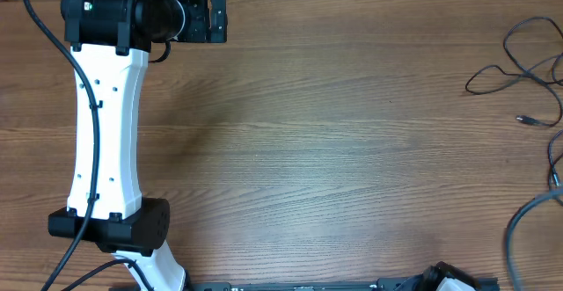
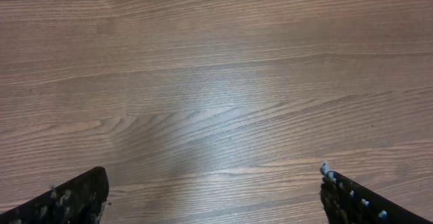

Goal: Untangle cables

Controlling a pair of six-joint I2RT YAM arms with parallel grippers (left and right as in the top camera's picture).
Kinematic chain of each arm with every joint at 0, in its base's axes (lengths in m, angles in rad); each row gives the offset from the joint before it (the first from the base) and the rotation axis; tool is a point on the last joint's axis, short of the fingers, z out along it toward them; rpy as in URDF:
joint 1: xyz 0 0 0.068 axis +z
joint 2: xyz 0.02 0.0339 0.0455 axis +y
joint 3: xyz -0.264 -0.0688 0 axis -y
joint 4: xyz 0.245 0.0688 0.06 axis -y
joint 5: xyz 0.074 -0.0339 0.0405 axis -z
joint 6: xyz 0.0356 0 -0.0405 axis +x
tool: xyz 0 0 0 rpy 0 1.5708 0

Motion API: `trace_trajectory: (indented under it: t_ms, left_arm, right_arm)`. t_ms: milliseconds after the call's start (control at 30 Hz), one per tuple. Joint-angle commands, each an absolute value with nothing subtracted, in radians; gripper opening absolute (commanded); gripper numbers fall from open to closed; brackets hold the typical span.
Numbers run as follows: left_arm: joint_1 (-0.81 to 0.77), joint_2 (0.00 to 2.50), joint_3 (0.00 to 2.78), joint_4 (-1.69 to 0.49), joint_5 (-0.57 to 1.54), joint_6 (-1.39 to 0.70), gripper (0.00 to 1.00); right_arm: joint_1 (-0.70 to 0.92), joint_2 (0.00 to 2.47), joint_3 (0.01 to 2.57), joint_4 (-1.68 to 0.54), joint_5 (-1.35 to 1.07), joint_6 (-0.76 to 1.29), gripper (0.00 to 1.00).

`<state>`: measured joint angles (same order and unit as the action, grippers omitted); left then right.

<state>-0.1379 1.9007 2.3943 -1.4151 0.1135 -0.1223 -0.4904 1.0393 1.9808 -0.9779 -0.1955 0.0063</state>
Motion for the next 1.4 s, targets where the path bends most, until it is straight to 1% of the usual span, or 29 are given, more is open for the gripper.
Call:
trace_trajectory:
  t_ms: [0,67,200,300,567,700,833,1000,1100,1367]
  left_arm:
    - [-0.146,1.910,2.391,-1.428,0.120,-0.099,1.00]
    - [-0.146,1.910,2.391,-1.437,0.120,-0.094,1.00]
    - [-0.146,1.910,2.391,-1.444,0.120,-0.072,1.00]
    - [-0.146,1.910,2.391,-1.444,0.120,-0.066,1.00]
    - [-0.146,1.910,2.391,-1.443,0.120,-0.039,1.00]
    - [-0.146,1.910,2.391,-1.435,0.121,-0.040,1.00]
    - [-0.146,1.910,2.391,-1.428,0.121,-0.039,1.00]
    - [-0.146,1.910,2.391,-1.440,0.124,-0.040,1.00]
    - [-0.146,1.910,2.391,-1.447,0.124,-0.039,1.00]
    - [-0.146,1.910,2.391,-1.457,0.124,-0.031,1.00]
  right_arm:
    - [-0.492,0.981,1.942,-0.955,-0.382,-0.137,1.00]
    - [-0.492,0.931,1.895,-0.907,-0.383,-0.097,1.00]
    - [-0.492,0.825,1.740,-0.738,-0.383,-0.026,1.00]
    - [-0.492,0.746,1.570,-0.598,-0.387,0.022,1.00]
    - [-0.492,0.573,1.041,-0.286,-0.586,-0.007,1.00]
    - [-0.492,0.493,0.816,-0.263,-0.597,0.039,1.00]
    - [-0.492,0.430,0.633,-0.299,-0.635,0.038,1.00]
    - [-0.492,0.416,0.467,-0.335,-0.680,-0.017,1.00]
    - [-0.492,0.416,0.404,-0.341,-0.735,-0.052,1.00]
    - [-0.492,0.416,0.338,-0.374,-0.736,-0.054,1.00]
